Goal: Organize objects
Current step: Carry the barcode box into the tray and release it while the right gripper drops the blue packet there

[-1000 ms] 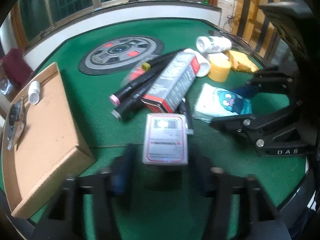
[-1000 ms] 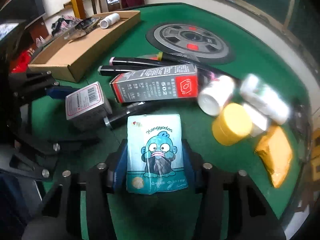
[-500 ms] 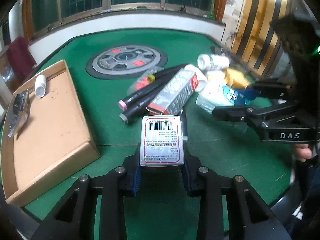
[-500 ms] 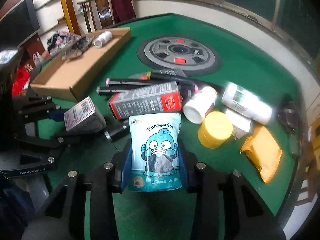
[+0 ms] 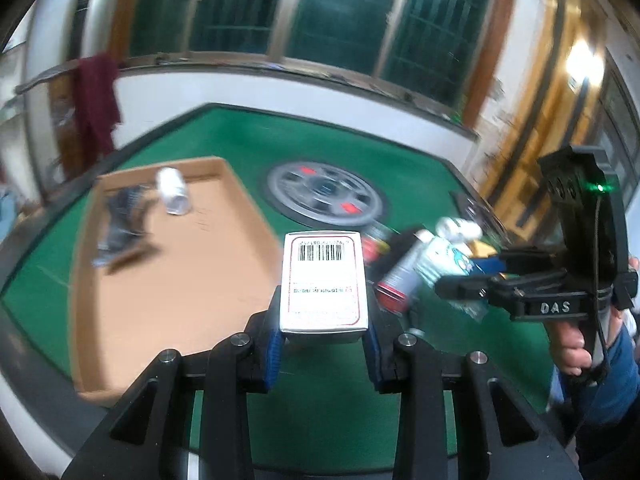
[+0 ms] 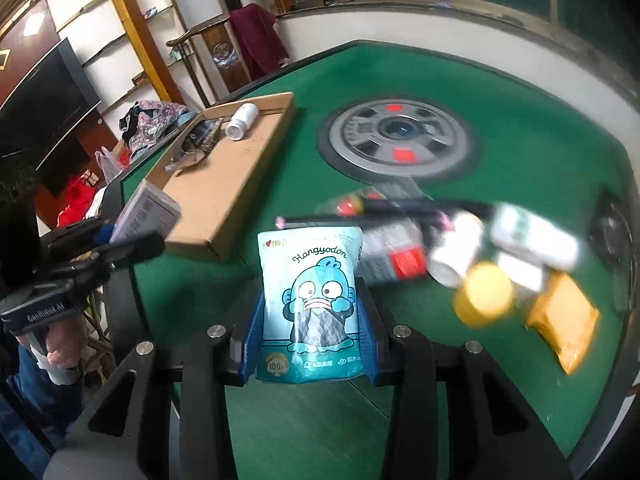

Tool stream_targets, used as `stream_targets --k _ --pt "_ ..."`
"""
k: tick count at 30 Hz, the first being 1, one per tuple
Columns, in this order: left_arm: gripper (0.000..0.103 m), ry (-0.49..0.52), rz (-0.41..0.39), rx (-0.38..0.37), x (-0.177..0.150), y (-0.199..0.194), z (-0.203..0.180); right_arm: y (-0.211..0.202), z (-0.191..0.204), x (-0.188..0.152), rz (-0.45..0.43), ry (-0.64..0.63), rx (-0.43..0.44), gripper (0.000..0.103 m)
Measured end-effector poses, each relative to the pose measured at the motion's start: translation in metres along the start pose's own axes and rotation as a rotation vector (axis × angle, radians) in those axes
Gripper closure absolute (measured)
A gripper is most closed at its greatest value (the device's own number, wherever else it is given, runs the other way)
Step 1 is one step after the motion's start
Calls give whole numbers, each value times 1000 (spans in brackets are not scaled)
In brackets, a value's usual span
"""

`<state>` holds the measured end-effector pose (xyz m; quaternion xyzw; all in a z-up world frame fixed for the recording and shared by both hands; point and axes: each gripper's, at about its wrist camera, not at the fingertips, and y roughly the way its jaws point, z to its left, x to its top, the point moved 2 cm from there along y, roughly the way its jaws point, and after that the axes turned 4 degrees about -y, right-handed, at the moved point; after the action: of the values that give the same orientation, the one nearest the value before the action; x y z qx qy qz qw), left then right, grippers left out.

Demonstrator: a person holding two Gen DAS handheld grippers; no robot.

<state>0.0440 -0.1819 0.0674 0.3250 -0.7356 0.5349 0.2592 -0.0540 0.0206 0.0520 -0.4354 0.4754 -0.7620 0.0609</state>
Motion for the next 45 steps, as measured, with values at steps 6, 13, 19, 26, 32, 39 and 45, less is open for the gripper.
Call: stream_targets --k 6,13,19,26,32,39,45 --pt "73 -88 -7 70 15 2 50 30 44 48 39 -38 55 65" --pt "73 -160 39 132 26 21 100 76 64 97 101 -9 68 65" --pt "73 -231 110 143 44 55 135 108 62 144 113 47 42 65" --pt "73 -260 173 202 55 87 138 162 55 182 160 92 18 65" --pt "73 -271 194 229 54 104 139 198 57 197 174 106 -48 65" --pt "73 -232 185 245 49 100 132 224 56 201 194 119 -77 63" --pt "65 -233 187 233 48 97 130 227 55 201 189 147 -24 55"
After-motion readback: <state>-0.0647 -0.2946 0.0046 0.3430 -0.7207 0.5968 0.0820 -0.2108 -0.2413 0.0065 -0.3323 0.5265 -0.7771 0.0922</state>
